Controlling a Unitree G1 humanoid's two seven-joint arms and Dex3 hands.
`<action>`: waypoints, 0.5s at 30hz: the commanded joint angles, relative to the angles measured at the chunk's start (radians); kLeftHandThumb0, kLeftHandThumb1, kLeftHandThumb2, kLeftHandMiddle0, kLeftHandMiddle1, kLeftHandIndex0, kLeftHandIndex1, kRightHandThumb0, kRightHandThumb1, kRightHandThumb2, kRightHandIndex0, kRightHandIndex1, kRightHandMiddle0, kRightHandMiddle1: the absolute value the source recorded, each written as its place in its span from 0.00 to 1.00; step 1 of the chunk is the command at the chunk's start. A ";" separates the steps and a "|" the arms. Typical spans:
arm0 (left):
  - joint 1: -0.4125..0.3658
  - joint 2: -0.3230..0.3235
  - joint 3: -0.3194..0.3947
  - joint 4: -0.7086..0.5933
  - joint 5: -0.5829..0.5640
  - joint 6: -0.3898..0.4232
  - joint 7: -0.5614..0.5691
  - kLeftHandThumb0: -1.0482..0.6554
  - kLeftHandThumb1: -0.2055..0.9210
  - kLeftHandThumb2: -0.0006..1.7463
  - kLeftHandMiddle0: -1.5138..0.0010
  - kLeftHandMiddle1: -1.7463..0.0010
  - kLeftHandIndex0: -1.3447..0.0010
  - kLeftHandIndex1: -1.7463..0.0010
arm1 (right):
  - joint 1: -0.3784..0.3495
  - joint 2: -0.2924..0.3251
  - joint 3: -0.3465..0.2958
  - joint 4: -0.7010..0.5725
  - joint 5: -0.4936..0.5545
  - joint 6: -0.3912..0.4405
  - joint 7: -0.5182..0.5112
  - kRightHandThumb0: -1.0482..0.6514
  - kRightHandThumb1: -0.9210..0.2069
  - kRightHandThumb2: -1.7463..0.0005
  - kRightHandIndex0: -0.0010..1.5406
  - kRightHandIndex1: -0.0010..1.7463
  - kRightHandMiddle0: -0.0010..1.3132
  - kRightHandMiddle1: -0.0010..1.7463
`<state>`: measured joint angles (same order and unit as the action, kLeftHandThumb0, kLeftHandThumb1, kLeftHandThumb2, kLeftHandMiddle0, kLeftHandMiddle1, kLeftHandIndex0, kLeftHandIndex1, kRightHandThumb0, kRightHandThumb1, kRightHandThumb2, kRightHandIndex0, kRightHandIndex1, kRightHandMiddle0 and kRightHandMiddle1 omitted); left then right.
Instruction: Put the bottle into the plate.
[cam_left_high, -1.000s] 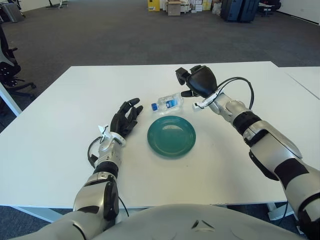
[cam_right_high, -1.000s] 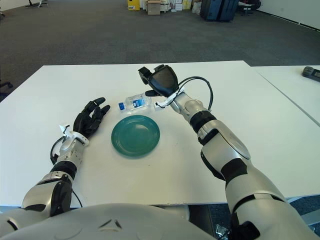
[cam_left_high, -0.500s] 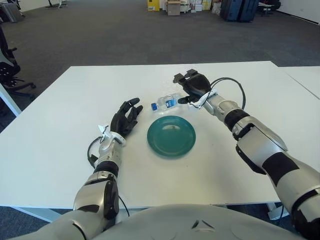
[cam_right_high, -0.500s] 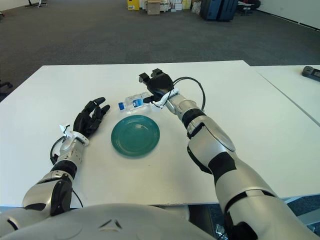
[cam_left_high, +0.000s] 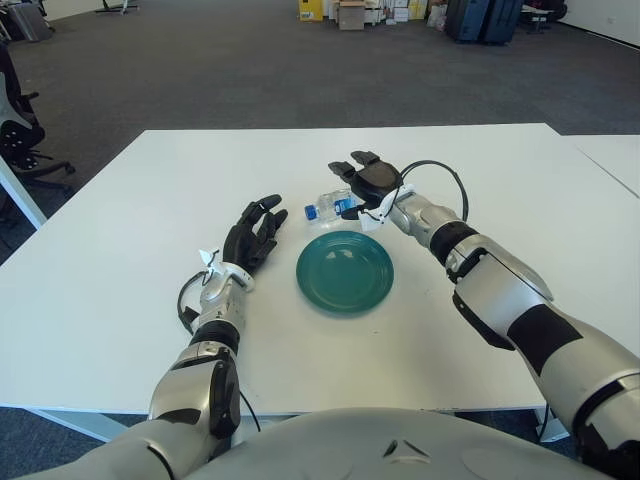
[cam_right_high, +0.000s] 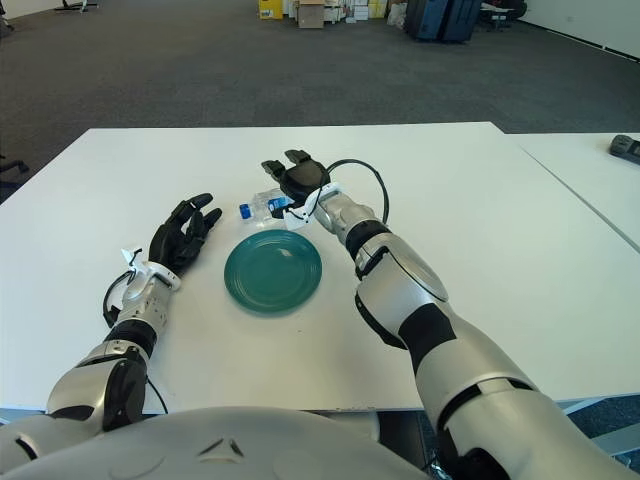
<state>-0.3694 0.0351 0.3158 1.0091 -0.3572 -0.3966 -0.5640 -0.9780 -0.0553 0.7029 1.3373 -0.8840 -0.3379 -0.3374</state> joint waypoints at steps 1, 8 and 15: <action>0.025 -0.013 -0.001 0.019 0.004 0.022 0.010 0.32 0.96 0.40 0.66 0.68 0.80 0.44 | -0.018 0.008 -0.012 0.012 0.021 0.019 0.030 0.00 0.00 0.58 0.00 0.00 0.00 0.00; 0.029 -0.018 -0.002 0.012 0.005 0.023 0.013 0.32 0.97 0.40 0.66 0.69 0.80 0.44 | -0.011 0.028 -0.016 0.024 0.028 0.047 0.064 0.00 0.00 0.58 0.00 0.00 0.00 0.00; 0.036 -0.027 -0.010 -0.007 0.014 0.020 0.022 0.33 0.96 0.40 0.65 0.69 0.79 0.43 | -0.002 0.046 -0.019 0.033 0.029 0.077 0.086 0.00 0.00 0.58 0.00 0.00 0.00 0.00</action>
<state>-0.3618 0.0148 0.3141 0.9901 -0.3549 -0.3967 -0.5582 -0.9775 -0.0192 0.6937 1.3607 -0.8721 -0.2800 -0.2642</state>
